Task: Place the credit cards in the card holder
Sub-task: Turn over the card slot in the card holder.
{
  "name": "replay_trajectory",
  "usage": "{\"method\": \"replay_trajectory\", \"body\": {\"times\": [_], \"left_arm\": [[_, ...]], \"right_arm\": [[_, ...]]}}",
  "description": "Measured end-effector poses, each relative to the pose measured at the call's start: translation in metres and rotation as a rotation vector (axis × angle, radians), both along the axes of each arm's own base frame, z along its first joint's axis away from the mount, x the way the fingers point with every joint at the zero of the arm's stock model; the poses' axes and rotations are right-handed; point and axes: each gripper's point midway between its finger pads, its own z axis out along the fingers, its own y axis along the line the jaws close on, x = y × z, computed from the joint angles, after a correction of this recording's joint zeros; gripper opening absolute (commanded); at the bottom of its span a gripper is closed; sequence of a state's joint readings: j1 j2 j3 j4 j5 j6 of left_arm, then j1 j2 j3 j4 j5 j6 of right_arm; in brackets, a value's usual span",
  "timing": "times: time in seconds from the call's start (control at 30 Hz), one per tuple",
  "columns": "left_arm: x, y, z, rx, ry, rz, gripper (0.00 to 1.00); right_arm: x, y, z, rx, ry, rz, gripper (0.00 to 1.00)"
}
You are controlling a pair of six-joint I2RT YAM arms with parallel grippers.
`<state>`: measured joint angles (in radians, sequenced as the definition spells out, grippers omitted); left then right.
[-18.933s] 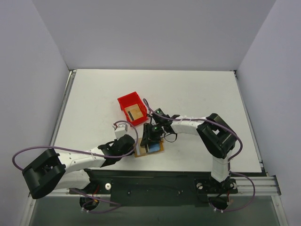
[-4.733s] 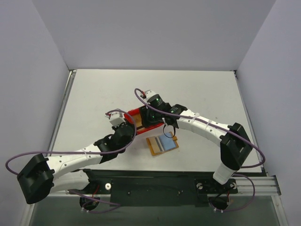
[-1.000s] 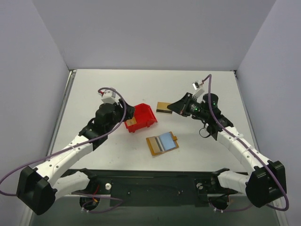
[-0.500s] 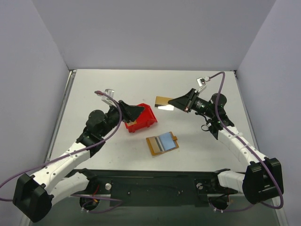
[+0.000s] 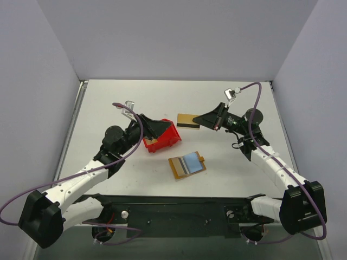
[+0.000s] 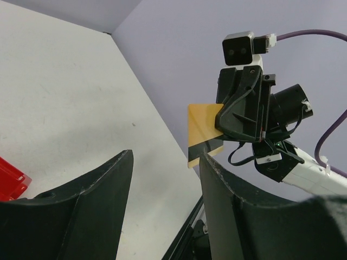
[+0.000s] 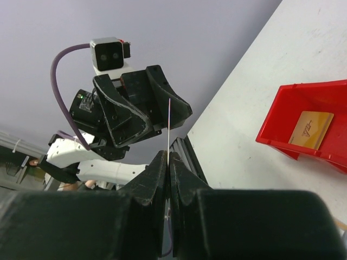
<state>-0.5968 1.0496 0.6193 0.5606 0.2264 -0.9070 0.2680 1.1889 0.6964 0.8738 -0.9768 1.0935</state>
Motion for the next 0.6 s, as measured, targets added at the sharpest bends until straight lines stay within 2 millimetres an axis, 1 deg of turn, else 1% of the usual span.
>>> {"method": "replay_trajectory", "body": {"times": [0.2,0.3,0.37,0.4,0.43,0.47,0.5,0.53,0.57,0.6], "left_arm": [[-0.003,-0.007,0.003,-0.029,-0.001,-0.032,0.62],[-0.005,-0.016,-0.003,-0.026,0.017,-0.055,0.59],[-0.007,-0.022,-0.007,-0.023,0.026,-0.073,0.56],[-0.008,-0.024,-0.008,-0.024,0.029,-0.081,0.52],[-0.01,-0.028,-0.009,-0.025,0.033,-0.091,0.45],[-0.011,-0.03,-0.01,-0.026,0.037,-0.097,0.41],[-0.012,-0.032,-0.011,-0.028,0.04,-0.103,0.34],[-0.013,-0.033,-0.011,-0.029,0.043,-0.11,0.31],[-0.014,-0.034,-0.011,-0.031,0.046,-0.115,0.26],[-0.015,-0.035,-0.011,-0.033,0.045,-0.119,0.24]], "right_arm": [[-0.005,0.004,-0.009,-0.034,-0.002,0.021,0.0],[-0.009,0.008,-0.014,-0.054,0.001,0.035,0.0],[-0.011,0.01,-0.016,-0.063,0.0,0.042,0.0],[-0.012,0.01,-0.016,-0.065,-0.001,0.044,0.0],[-0.012,0.01,-0.017,-0.067,-0.004,0.045,0.0],[-0.012,0.01,-0.017,-0.069,-0.004,0.045,0.0],[-0.012,0.01,-0.017,-0.07,-0.004,0.044,0.0],[-0.012,0.01,-0.017,-0.072,-0.005,0.044,0.0],[-0.013,0.01,-0.018,-0.074,-0.004,0.044,0.0],[-0.013,0.01,-0.018,-0.076,-0.004,0.043,0.0]]}}
